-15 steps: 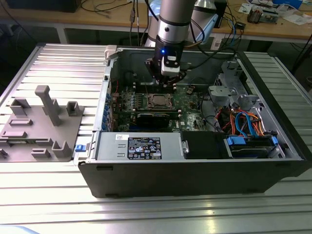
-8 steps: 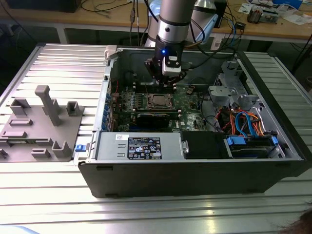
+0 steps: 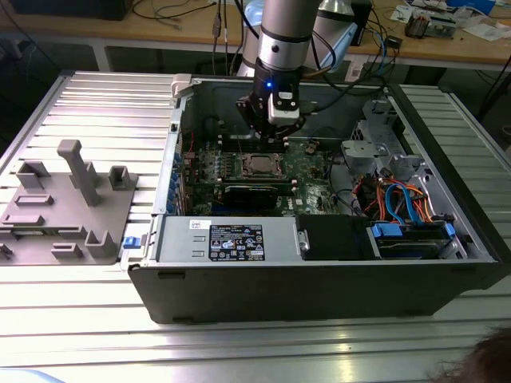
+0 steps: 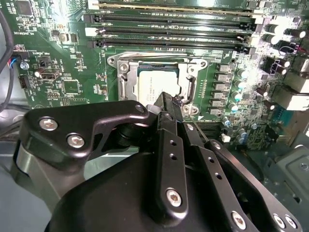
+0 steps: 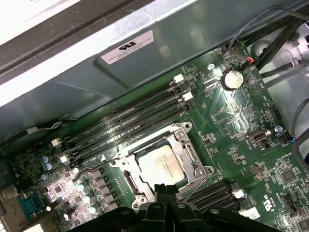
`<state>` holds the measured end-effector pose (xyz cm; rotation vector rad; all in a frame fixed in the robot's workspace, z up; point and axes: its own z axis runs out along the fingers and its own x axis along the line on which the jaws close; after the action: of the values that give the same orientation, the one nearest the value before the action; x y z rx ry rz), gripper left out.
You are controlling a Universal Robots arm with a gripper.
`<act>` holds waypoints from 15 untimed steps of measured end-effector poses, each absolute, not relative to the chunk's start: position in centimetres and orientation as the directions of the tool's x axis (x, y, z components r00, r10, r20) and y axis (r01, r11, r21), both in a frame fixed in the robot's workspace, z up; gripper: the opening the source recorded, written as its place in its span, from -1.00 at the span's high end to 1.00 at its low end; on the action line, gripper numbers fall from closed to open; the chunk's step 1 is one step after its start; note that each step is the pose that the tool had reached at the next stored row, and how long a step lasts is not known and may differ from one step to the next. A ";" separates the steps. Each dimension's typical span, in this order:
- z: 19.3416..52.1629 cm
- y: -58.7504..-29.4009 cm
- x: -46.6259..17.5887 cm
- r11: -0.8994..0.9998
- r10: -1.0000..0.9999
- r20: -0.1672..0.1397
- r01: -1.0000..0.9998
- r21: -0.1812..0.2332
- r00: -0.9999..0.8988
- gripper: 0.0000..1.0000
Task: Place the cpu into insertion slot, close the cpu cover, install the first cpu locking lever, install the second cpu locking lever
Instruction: 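Install the first cpu locking lever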
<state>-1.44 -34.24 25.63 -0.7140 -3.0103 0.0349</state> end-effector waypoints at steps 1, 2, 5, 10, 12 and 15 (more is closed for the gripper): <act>25.6 -34.2 -1.4 0.897 0.442 0.041 0.441 -0.033 -0.896 0.79; 25.6 -34.2 -1.4 0.899 0.438 0.041 0.437 -0.033 -0.898 0.79; 25.6 -34.2 -1.4 0.904 0.427 0.041 0.426 -0.033 -0.903 0.79; 25.6 -34.2 -1.4 0.914 0.406 0.041 0.405 -0.033 -0.913 0.79; 25.6 -34.2 -1.4 0.918 0.397 0.041 0.396 -0.033 -0.917 0.79; 25.6 -34.2 -1.4 0.922 0.387 0.041 0.386 -0.033 -0.921 0.79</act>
<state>-1.44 -34.24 25.63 -0.6101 -3.0338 0.0374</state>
